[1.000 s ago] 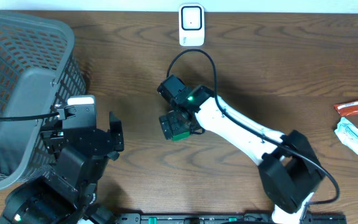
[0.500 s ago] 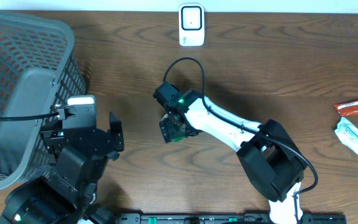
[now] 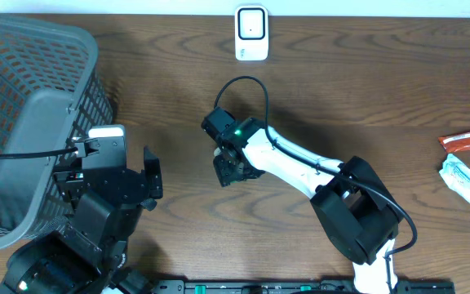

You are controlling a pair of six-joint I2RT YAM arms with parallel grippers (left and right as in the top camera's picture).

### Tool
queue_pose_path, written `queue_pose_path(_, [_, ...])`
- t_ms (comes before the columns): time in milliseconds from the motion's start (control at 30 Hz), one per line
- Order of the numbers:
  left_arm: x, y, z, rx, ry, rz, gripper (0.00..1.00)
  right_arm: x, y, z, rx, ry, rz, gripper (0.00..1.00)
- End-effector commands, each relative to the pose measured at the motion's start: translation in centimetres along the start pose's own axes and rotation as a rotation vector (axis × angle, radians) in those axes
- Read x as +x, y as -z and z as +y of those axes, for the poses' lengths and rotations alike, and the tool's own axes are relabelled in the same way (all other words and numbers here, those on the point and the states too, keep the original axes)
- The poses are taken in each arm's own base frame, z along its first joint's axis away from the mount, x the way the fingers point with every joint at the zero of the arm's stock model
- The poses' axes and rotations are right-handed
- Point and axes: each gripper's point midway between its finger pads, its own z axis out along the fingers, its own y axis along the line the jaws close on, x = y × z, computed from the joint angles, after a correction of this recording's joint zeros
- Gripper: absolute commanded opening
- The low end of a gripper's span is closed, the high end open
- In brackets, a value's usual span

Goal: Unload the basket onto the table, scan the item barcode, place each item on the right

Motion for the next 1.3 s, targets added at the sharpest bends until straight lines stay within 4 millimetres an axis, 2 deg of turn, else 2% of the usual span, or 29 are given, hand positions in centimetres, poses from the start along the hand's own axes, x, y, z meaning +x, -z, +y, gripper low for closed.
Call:
queue_pose_path(0, [-0.2, 0.2, 0.4, -0.012, 0.011, -0.009, 0.98, 0.5, 0.5, 0.6, -0.068, -0.005, 0.053, 0.59])
queue_pose_path(167, [-0.2, 0.2, 0.4, -0.012, 0.011, -0.009, 0.98, 1.1, 1.8, 0.4, -0.145, -0.059, 0.135, 0.53])
queue_pose_path(400, [-0.2, 0.2, 0.4, -0.012, 0.011, -0.009, 0.98, 1.8, 5.3, 0.3, -0.343, -0.195, 0.288, 0.52])
queue_pose_path(767, [-0.2, 0.2, 0.4, -0.012, 0.010, -0.009, 0.98, 5.0, 7.4, -3.2, -0.348, -0.372, 0.493, 0.51])
queue_pose_path(933, [-0.2, 0.2, 0.4, -0.012, 0.010, -0.009, 0.98, 6.0, 8.7, -2.4, -0.419, -0.390, 0.566, 0.53])
queue_pose_path(1267, [-0.2, 0.2, 0.4, -0.012, 0.011, -0.009, 0.98, 8.1, 10.1, -2.2, -0.411, -0.436, 0.676, 0.56])
